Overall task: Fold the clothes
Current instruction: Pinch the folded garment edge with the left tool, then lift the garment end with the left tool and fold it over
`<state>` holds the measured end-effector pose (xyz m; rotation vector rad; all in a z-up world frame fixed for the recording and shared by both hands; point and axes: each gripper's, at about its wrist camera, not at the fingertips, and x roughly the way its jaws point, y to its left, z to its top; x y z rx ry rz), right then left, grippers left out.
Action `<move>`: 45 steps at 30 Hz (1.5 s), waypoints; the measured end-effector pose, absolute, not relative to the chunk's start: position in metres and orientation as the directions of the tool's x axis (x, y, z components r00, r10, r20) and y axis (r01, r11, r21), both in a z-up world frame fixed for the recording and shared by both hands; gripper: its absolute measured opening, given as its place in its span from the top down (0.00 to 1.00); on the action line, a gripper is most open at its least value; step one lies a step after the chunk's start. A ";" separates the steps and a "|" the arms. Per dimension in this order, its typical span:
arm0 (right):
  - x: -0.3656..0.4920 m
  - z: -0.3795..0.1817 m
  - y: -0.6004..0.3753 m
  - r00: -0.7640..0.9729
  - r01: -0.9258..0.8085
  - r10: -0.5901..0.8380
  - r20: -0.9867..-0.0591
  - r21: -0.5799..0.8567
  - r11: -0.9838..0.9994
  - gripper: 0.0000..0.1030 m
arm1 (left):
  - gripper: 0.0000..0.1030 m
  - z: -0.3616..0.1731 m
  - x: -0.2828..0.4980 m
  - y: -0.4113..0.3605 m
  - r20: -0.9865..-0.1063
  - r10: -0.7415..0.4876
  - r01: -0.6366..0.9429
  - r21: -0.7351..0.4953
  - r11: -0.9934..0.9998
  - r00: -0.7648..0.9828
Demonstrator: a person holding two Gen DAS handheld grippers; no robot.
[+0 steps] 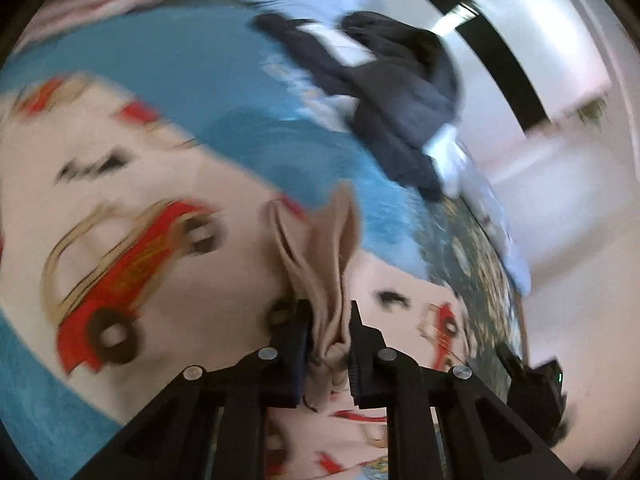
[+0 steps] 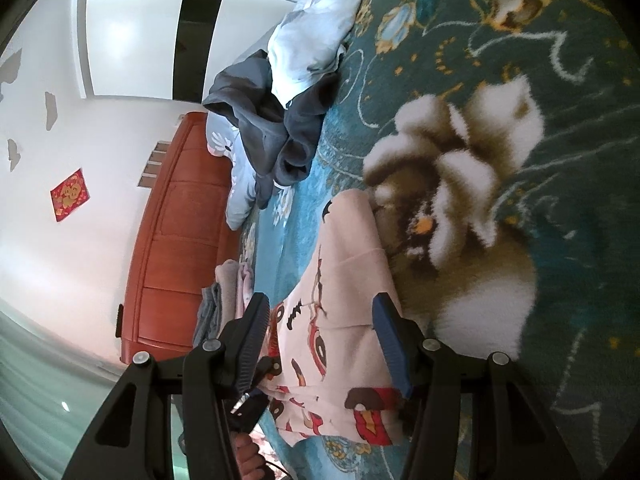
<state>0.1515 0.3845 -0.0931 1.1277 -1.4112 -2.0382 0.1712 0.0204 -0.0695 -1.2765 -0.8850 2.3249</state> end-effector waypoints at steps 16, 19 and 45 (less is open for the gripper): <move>0.158 -0.078 0.398 -0.614 -0.101 -0.674 -0.411 0.888 -0.449 0.46 | 0.84 -0.120 0.174 -0.031 -0.579 0.631 0.128 -0.781 -0.612 -0.517; 0.154 -0.061 0.371 -0.576 0.007 -0.717 -0.393 0.875 -0.485 0.46 | 0.84 -0.115 0.175 -0.024 -0.606 0.602 0.099 -0.742 -0.663 -0.520; 0.153 -0.083 0.354 -0.516 -0.015 -0.698 -0.496 0.820 -0.572 0.47 | 0.63 -0.084 0.232 -0.107 -0.535 0.409 0.197 -0.752 -0.629 -0.739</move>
